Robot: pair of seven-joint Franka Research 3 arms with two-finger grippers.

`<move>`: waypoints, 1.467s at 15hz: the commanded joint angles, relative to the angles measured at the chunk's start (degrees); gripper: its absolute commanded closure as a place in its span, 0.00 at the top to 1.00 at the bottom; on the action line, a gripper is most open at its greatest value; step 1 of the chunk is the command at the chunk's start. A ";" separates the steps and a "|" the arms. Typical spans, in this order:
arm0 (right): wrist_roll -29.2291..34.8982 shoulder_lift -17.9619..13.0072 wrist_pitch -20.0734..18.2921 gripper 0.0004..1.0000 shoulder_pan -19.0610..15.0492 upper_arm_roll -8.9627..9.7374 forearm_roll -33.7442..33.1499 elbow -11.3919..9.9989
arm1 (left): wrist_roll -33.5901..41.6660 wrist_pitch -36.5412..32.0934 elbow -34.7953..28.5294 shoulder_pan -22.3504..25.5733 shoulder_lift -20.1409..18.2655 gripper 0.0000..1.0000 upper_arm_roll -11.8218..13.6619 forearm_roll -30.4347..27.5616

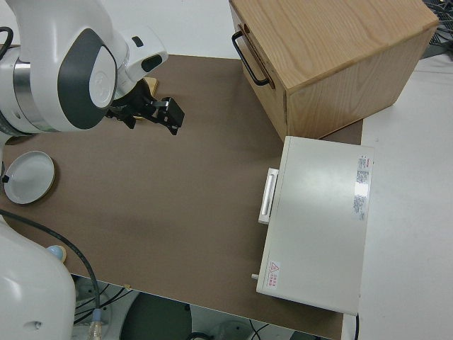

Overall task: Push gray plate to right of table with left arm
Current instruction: 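Push the gray plate with the left gripper away from the basket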

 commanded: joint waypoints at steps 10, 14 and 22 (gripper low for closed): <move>0.64 -1.57 -0.08 1.00 -1.70 1.00 1.24 -1.56 | -12.57 3.59 -2.05 -13.33 -0.44 0.00 -0.58 -5.09; 0.64 -1.57 -0.08 1.00 -1.70 1.00 1.24 -1.56 | -14.43 3.86 -1.96 -17.11 -0.18 0.00 -0.49 -5.54; 0.64 -1.57 -0.08 1.00 -1.70 1.00 1.24 -1.56 | -19.44 7.37 -1.52 -23.88 0.97 0.00 0.04 -8.43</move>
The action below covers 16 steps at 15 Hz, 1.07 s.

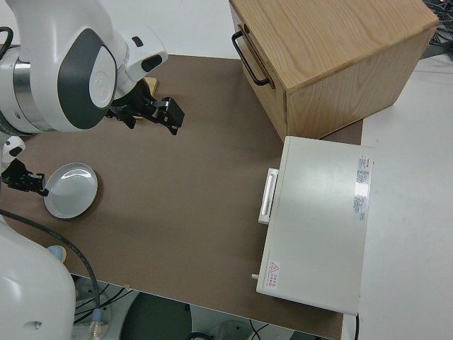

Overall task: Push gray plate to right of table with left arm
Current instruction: 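Push the gray plate with the left gripper away from the basket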

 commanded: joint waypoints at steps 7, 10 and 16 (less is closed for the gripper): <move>0.64 -1.57 -0.08 1.00 -1.70 1.00 1.24 -1.56 | -7.57 5.95 -0.45 -9.80 1.91 0.00 2.95 -2.69; 0.64 -1.57 -0.08 1.00 -1.70 1.00 1.24 -1.56 | -7.66 6.83 0.60 -13.40 3.22 0.00 5.24 -4.19; 0.64 -1.57 -0.08 1.00 -1.70 1.00 1.24 -1.56 | -8.19 8.76 2.63 -16.75 5.07 0.00 5.33 -7.96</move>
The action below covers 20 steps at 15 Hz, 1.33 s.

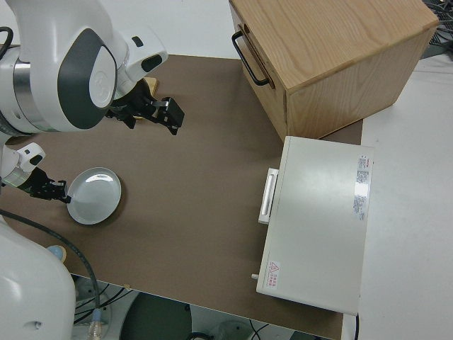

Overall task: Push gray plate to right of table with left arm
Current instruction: 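Keep pushing the gray plate with the left gripper toward the toaster oven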

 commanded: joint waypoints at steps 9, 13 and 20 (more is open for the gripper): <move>0.63 -1.57 -0.08 1.00 -1.70 1.00 1.24 -1.56 | -3.19 6.22 4.00 -6.81 5.82 0.00 0.52 -5.83; 0.63 -1.57 -0.08 1.00 -1.70 1.00 1.24 -1.56 | -5.04 6.48 7.43 -8.48 8.02 0.00 0.26 -7.32; 0.63 -1.57 -0.08 1.00 -1.70 1.00 1.24 -1.56 | -5.65 6.57 11.20 -10.59 10.74 0.00 0.26 -8.37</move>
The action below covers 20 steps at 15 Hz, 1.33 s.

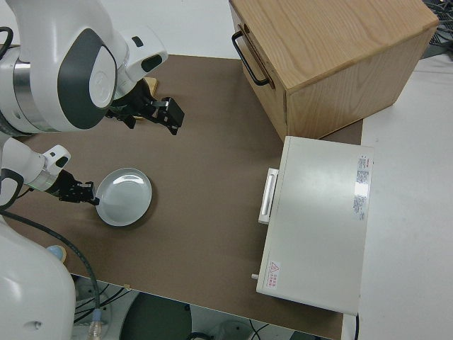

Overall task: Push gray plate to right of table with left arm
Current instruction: 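Keep pushing the gray plate with the left gripper toward the toaster oven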

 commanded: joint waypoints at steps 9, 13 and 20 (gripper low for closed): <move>0.63 -1.57 -0.08 1.00 -1.70 1.00 1.24 -1.56 | -0.99 2.27 5.42 -2.76 4.99 0.00 -0.44 -3.48; 0.63 -1.57 -0.08 1.00 -1.70 1.00 1.24 -1.56 | -2.83 2.98 5.42 -2.50 5.17 0.40 -1.49 -3.92; 0.63 -1.57 -0.08 1.00 -1.70 1.00 1.24 -1.56 | -5.56 3.24 6.29 -0.31 4.91 0.92 -4.66 -5.42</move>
